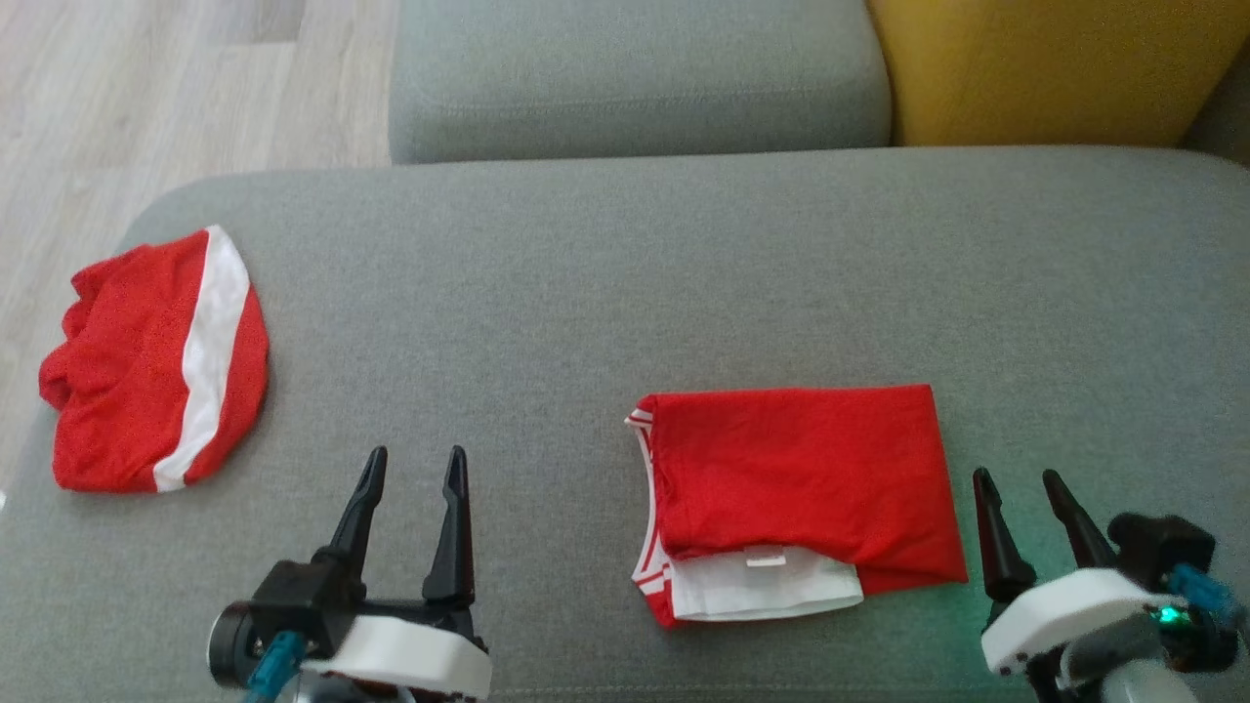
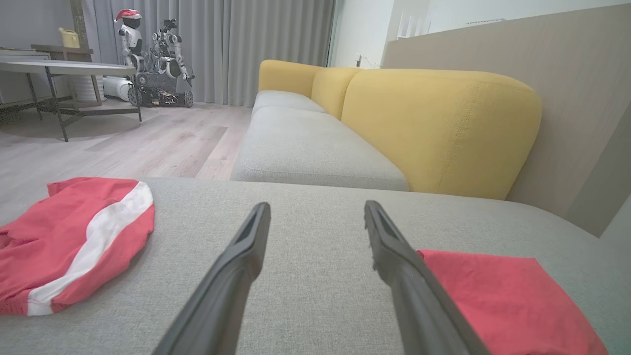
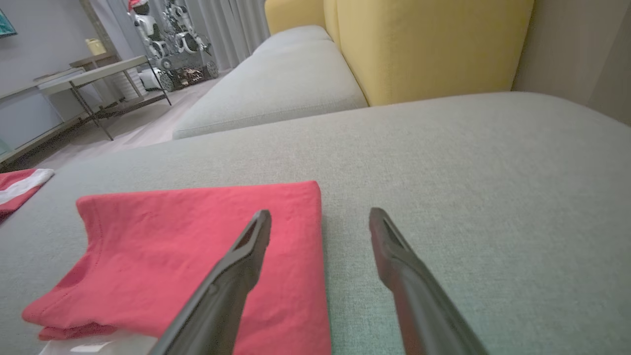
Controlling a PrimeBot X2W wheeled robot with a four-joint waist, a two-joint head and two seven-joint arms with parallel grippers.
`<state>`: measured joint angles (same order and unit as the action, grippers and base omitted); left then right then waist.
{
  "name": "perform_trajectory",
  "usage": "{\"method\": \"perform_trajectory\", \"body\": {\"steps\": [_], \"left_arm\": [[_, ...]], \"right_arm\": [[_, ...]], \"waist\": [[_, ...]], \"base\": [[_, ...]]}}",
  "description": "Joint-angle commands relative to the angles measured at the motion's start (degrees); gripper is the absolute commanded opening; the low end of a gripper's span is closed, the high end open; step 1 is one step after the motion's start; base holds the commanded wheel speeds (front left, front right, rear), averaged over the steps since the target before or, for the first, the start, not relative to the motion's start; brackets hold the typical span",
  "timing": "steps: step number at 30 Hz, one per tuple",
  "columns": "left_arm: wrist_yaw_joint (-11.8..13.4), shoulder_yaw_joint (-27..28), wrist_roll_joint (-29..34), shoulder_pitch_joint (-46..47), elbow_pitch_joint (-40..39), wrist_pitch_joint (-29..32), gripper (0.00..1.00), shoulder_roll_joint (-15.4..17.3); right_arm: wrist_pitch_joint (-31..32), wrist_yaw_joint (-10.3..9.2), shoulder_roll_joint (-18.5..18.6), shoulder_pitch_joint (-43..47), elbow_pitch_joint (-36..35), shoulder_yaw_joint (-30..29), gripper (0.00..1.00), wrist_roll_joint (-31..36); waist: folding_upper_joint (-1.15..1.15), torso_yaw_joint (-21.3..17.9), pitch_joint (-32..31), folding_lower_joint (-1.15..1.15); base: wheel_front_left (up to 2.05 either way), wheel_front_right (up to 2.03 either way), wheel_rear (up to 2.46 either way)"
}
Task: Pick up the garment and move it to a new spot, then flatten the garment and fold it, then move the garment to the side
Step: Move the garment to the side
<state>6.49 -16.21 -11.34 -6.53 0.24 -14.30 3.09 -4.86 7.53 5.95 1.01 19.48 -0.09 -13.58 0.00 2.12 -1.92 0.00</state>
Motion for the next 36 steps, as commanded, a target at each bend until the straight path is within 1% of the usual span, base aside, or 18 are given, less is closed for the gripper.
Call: {"method": "perform_trajectory", "body": {"steps": [1,3,10,19,21,22,23,26,31,34,36], "left_arm": [[-0.1,1.4,-0.5,3.5,-1.7,-0.7,1.0,-0.2],[-0.1,1.5,-0.9,3.6,-1.5,-0.7,1.0,-0.2],[-0.4,1.1,-0.7,4.7,-1.3,-0.7,1.0,-0.2],[-0.6,1.2,-0.2,6.5,-1.5,-0.7,1.0,-0.2],[-0.5,1.2,-0.2,6.6,-1.6,-0.7,1.0,-0.2],[-0.5,1.2,-0.2,6.8,-1.6,-0.7,1.0,-0.2],[-0.4,1.2,-0.3,6.9,-1.6,-0.7,1.0,-0.2],[-0.4,1.1,-0.3,7.3,-1.6,-0.7,1.0,-0.2],[-0.3,1.2,-0.7,7.5,-1.8,-0.7,1.0,-0.2],[-0.4,1.2,-0.9,7.8,-2.4,-0.7,1.0,-0.2],[-0.4,1.2,-0.9,8.5,-3.1,-0.7,1.0,-0.2]], "right_arm": [[0.5,-0.04,0.3,-4.7,-0.2,1.0,1.0,-1.6],[1.5,-0.04,0.0,-5.9,1.7,0.8,1.0,-3.7],[3.8,-0.04,0.8,-9.6,8.4,2.5,1.0,-6.6],[2.3,-0.04,1.4,-14.5,16.6,5.7,1.0,-8.2],[2.3,-0.04,1.5,-15.0,17.4,6.2,1.0,-8.5],[2.2,-0.04,1.7,-15.5,18.2,6.8,0.28,-8.5],[1.9,-0.04,2.0,-16.0,18.8,7.6,0.0,-8.3],[-0.2,-0.04,3.3,-17.4,19.4,10.1,0.0,-7.5],[-4.9,-0.04,7.6,-20.3,18.7,14.3,0.0,-1.1],[-5.7,-0.04,10.4,-22.6,17.5,16.6,0.0,2.2],[-4.7,-0.04,12.2,-24.5,16.5,18.3,0.0,3.2]], "waist": [[0.0,0.3,0.8,0.0],[0.0,0.6,1.4,0.0],[0.0,1.7,3.9,0.0],[0.0,2.9,6.4,0.0],[0.0,2.9,6.7,0.0],[0.0,3.0,6.9,0.0],[0.0,3.0,7.1,0.0],[0.0,2.8,7.2,0.0],[0.0,1.6,6.4,0.0],[0.0,0.3,6.7,0.0],[0.0,-0.9,7.6,0.0]], "base": [[0.0,0.0,0.0],[0.0,0.0,0.0],[0.0,0.0,0.0],[0.0,0.0,0.0],[0.0,0.0,0.0],[0.0,0.0,0.0],[0.0,0.0,0.0],[0.0,0.0,0.0],[0.0,0.0,0.0],[0.0,0.0,0.0],[0.0,0.0,0.0]]}}
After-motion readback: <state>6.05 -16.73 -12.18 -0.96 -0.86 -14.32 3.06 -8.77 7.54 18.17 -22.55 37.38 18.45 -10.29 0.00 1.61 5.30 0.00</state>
